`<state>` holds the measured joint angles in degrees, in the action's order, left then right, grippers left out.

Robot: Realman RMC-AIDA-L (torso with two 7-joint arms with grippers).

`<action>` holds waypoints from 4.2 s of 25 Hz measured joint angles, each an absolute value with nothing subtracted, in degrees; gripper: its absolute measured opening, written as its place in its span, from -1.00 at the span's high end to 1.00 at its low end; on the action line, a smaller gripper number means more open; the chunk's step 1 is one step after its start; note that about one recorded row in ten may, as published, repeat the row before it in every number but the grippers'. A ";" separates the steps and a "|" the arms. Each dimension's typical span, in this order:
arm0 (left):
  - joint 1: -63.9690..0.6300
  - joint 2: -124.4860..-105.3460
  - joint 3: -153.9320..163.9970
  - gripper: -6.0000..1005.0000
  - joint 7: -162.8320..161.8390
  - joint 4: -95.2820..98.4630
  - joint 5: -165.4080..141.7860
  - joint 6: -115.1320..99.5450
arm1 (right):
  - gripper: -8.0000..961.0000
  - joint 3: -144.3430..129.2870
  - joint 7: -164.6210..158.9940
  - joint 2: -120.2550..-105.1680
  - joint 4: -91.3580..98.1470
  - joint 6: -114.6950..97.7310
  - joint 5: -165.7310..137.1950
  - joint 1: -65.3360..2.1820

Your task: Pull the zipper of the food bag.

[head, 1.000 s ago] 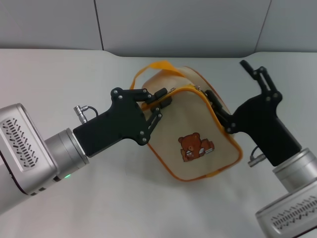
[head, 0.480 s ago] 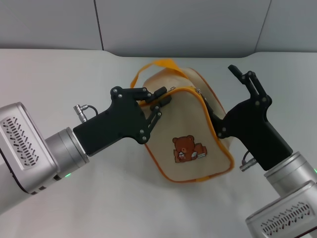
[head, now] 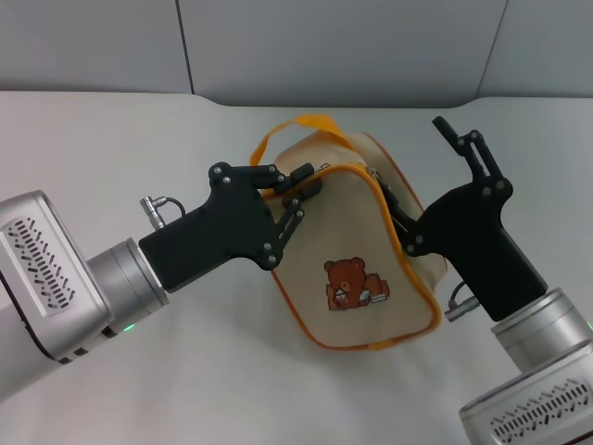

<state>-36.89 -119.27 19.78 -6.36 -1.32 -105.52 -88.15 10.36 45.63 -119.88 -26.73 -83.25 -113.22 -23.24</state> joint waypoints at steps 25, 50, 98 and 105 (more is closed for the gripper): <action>-37.57 -119.26 19.75 0.82 -6.60 -1.41 -105.38 -87.77 | 0.81 7.62 46.06 -119.88 -27.56 -80.12 -113.74 -23.31; -37.25 -119.18 18.42 0.88 -8.16 -0.78 -105.20 -85.29 | 0.82 3.83 42.00 -119.86 -21.39 -95.10 -113.68 -4.21; -20.83 -117.53 42.38 -0.62 -46.57 23.91 -109.43 -102.23 | -0.77 -17.37 -52.56 -119.27 23.44 -110.08 -139.44 -32.65; -20.61 -117.67 42.06 -0.62 -46.32 23.91 -109.33 -102.87 | -0.77 -17.28 -51.83 -119.27 23.47 -110.03 -138.80 -32.41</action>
<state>-20.61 -117.67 42.06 -46.32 23.91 -109.33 -102.87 -17.28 -51.83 -119.27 23.47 -110.03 -138.80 -32.41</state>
